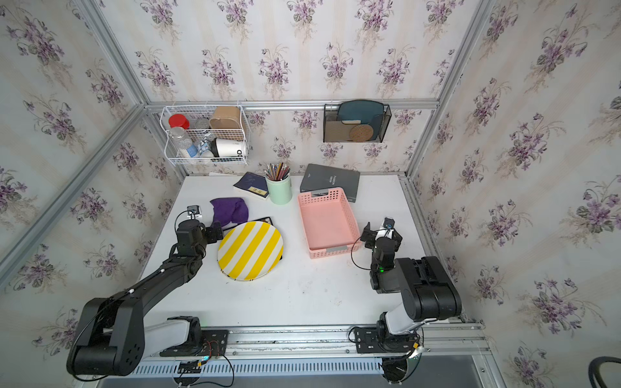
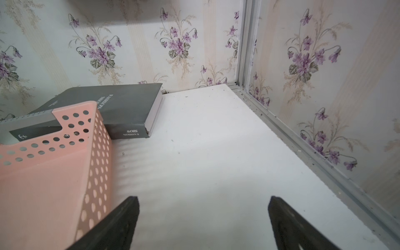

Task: Wipe the wet plate dry
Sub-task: Reset both arms

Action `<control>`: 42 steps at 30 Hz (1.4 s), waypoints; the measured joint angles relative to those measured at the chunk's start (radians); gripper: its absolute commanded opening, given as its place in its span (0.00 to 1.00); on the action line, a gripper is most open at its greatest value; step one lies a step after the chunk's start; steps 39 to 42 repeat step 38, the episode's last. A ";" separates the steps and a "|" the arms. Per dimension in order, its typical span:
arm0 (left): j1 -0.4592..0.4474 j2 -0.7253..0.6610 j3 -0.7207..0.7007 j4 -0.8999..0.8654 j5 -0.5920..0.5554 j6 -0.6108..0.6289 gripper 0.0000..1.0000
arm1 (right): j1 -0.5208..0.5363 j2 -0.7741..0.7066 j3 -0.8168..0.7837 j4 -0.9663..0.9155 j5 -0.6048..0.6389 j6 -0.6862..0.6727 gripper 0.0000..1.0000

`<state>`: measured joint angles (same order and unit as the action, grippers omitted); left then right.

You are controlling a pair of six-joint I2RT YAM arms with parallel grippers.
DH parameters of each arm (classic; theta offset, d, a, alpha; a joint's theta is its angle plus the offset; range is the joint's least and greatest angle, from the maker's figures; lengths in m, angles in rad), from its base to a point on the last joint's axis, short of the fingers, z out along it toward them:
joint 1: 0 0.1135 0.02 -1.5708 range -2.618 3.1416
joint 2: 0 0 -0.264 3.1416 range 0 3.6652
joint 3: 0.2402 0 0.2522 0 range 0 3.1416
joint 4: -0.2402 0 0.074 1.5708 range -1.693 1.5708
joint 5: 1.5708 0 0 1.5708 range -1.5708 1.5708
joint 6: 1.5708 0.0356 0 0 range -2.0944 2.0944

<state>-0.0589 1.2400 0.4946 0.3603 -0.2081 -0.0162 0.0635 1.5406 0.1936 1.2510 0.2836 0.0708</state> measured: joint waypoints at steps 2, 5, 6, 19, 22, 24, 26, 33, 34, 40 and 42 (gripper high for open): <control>0.001 0.003 0.000 0.000 0.005 0.008 0.99 | -0.010 0.001 -0.002 0.024 -0.012 0.000 1.00; 0.004 0.035 -0.002 0.021 0.019 0.015 0.99 | -0.010 0.003 -0.005 0.059 -0.030 0.000 1.00; 0.007 0.056 -0.003 0.036 0.019 0.016 0.98 | -0.010 -0.001 -0.006 0.059 -0.036 0.000 1.00; 0.047 0.262 -0.028 0.290 0.093 0.040 0.96 | -0.006 -0.001 0.003 0.082 -0.072 -0.019 1.00; 0.057 0.292 -0.116 0.416 0.105 0.037 0.96 | -0.005 -0.001 0.005 0.073 -0.090 -0.023 1.00; 0.057 0.293 -0.132 0.427 0.119 0.037 0.96 | -0.005 -0.001 0.005 0.069 -0.090 -0.025 1.00; 0.055 0.290 -0.135 0.475 0.118 0.032 0.97 | -0.005 -0.001 0.006 0.068 -0.093 -0.026 1.00; 0.055 0.294 -0.143 0.549 0.100 0.022 0.98 | -0.005 0.001 0.010 0.067 -0.097 -0.026 1.00; 0.055 0.294 -0.137 0.546 0.100 0.022 0.98 | -0.005 0.005 0.015 0.067 -0.097 -0.026 1.00; 0.052 0.296 -0.124 0.545 0.119 0.028 0.99 | -0.005 0.006 0.019 0.066 -0.109 -0.027 1.00; 0.052 0.296 -0.124 0.545 0.119 0.028 0.99 | -0.005 0.006 0.019 0.066 -0.109 -0.027 1.00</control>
